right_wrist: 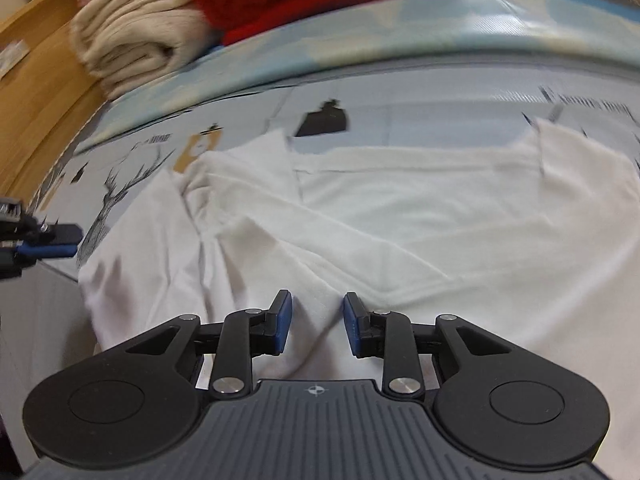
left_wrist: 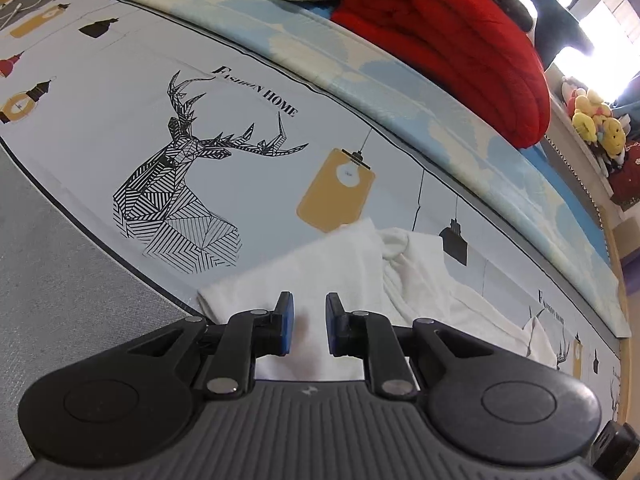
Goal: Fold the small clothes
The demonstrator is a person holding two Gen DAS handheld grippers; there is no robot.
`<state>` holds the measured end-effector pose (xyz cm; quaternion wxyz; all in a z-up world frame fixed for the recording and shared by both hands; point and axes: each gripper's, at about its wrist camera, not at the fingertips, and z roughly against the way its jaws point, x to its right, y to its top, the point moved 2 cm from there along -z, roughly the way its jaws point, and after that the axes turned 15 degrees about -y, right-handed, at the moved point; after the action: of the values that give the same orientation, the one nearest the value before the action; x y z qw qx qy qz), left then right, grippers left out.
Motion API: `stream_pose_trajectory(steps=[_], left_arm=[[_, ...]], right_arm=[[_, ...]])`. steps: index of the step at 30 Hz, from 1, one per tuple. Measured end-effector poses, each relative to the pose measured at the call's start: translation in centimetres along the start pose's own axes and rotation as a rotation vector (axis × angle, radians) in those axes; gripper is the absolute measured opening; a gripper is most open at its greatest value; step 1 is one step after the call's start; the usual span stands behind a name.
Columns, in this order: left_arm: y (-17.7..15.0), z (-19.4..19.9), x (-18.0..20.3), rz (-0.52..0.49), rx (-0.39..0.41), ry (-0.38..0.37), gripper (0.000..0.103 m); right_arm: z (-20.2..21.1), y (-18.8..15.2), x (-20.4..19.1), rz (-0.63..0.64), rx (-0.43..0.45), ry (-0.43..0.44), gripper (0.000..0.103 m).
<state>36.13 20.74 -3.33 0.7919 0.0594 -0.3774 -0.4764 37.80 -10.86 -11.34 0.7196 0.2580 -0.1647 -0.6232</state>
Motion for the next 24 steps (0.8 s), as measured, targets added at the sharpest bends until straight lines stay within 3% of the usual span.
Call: stream_pose_trajectory(steps=[1,2,6,9,11,13,15,16,19,24], left_arm=[[0.1,0.1,0.0,-0.003,0.003,0.001,0.017],[0.1,0.1,-0.1,-0.005,0.007,0.005,0.017],[0.7,0.5,-0.9,0.004,0.025,0.028,0.017],[1.3,1.1,-1.2,0.004,0.043,0.034,0.017],[1.5,1.2,-1.2,-0.004,0.043,0.031,0.017],[1.5,1.0,-1.1,-0.012,0.036,0.026,0.017],[1.4,0.7,-0.9,-0.022,0.021,0.025,0.017],[1.3,0.4,-0.8,-0.027,0.011,0.021,0.017],[1.0,-0.2,-0.4,-0.051,-0.020,0.000,0.017],[-0.1,-1.5,0.3,-0.089,-0.091,-0.034,0.021]], right_arm=[[0.0,-0.1,-0.3,0.016,0.005,0.003,0.023],[0.1,0.1,-0.6,0.029,0.018,-0.003,0.007],[3.4,2.0,-0.9,0.015,0.122,0.018,0.004],[9.2,4.8,0.8,-0.137,0.314,0.058,0.003],[12.5,5.4,4.1,-0.357,0.413,-0.091,0.003],[13.1,4.3,8.1,-0.542,0.359,-0.247,0.003],[11.4,2.4,11.6,-0.644,0.201,-0.378,0.004],[10.3,1.4,13.2,-0.697,0.121,-0.402,0.004],[8.0,-0.4,16.0,-0.789,0.013,-0.387,0.004],[8.2,0.2,17.3,-0.786,0.043,-0.396,0.003]])
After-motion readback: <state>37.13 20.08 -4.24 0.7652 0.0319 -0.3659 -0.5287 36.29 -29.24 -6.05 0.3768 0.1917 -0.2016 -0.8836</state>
